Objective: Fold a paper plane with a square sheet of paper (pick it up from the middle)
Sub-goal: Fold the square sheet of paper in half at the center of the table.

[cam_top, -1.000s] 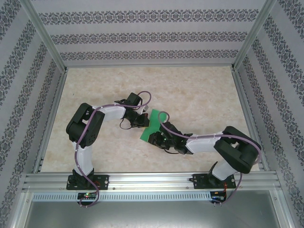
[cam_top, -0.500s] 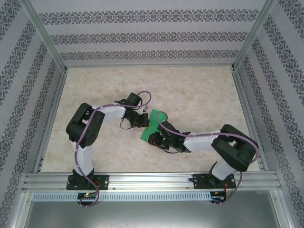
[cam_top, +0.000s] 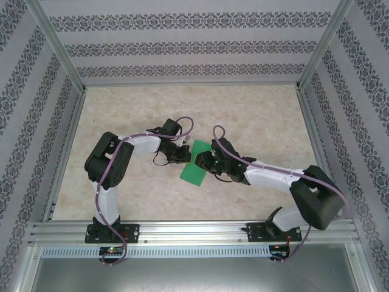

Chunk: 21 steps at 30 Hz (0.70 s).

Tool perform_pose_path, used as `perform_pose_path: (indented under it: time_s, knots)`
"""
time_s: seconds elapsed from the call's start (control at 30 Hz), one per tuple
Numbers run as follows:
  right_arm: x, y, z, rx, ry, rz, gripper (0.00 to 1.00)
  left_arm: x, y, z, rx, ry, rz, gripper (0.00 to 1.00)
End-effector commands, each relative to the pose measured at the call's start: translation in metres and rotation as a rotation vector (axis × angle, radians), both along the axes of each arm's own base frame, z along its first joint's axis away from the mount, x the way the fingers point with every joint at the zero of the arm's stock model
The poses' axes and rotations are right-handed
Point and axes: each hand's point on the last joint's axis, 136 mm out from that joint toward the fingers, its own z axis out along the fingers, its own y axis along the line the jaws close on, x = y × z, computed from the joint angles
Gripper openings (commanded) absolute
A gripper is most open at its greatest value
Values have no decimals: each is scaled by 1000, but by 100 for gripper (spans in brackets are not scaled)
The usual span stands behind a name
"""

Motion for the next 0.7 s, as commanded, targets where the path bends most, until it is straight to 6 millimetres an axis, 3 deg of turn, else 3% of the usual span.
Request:
perform_pose_path:
  time_s: [0.0, 0.13, 0.27, 0.37, 0.53, 0.67]
  knots:
    - [2, 7, -15, -34, 16, 50, 29, -14, 14, -13, 87, 27, -16, 0]
    - [2, -2, -55, -74, 87, 30, 29, -16, 14, -15, 91, 33, -17, 0]
    - [-9, -3, -74, -68, 130, 29, 29, -16, 16, -15, 99, 33, -18, 0]
    - [-5, 0, -61, -50, 113, 34, 29, -16, 17, -16, 103, 32, -19, 0]
    - [21, 1, -12, -56, -4, 38, 28, -16, 17, -18, 107, 33, -17, 0]
    - [37, -3, -17, -34, -12, 32, 28, -15, 16, -16, 104, 30, -20, 0]
